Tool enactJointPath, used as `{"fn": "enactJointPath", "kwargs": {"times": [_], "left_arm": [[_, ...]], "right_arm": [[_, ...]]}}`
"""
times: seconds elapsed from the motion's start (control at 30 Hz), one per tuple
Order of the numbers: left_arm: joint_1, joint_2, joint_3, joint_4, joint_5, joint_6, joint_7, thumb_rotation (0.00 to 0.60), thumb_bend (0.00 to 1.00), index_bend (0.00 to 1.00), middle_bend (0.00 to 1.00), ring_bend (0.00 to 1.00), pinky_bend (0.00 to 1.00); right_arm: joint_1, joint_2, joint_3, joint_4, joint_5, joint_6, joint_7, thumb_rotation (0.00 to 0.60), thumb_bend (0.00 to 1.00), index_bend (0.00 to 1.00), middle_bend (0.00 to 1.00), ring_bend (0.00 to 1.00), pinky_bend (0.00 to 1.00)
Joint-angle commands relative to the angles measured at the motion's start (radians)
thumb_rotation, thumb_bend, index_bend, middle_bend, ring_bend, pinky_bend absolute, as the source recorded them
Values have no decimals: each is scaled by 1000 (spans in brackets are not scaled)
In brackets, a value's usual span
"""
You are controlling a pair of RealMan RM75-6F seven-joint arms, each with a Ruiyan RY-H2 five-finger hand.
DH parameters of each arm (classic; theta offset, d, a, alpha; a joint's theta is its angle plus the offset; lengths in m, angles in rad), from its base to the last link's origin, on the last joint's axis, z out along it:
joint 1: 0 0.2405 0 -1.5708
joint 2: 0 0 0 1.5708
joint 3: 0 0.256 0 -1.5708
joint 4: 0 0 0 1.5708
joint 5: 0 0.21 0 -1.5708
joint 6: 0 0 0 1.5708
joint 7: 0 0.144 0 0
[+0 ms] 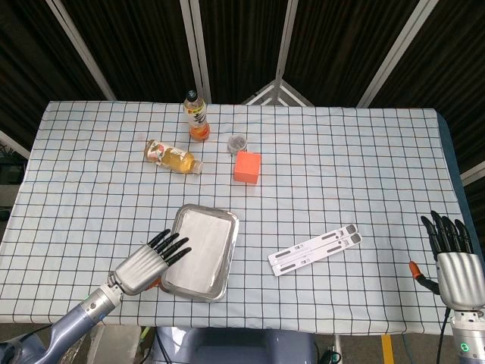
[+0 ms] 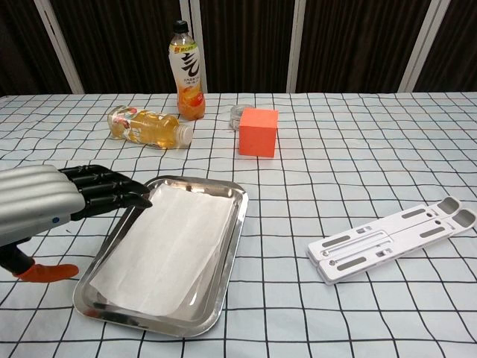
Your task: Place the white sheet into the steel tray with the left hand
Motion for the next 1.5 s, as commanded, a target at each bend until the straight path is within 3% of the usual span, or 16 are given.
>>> {"fn": "enactJointPath", "kwargs": {"times": [0.03,0.23,0.6,1.5], "left_arm": [[-23,29,5,-31,-28,-61,9,600,561,1,0,0,0],[-71,68,1,-106,-62,-161,42,600,677,0,0,0,0],[-105,61,-1,-161,-176,-269,166,600,687,0,0,0,0],[-144,1,10,-155,-343,-300,315,600,687,0,0,0,0]], "right_arm": [[0,0,0,0,0,0,-1,600,329,0,0,0,0],[0,0,0,0,0,1,1,600,328,0,0,0,0],[-1,0,0,1,-1,2,5,600,328,0,0,0,0],[0,1,1,1,-3,3,10,600,328,0,0,0,0]]}}
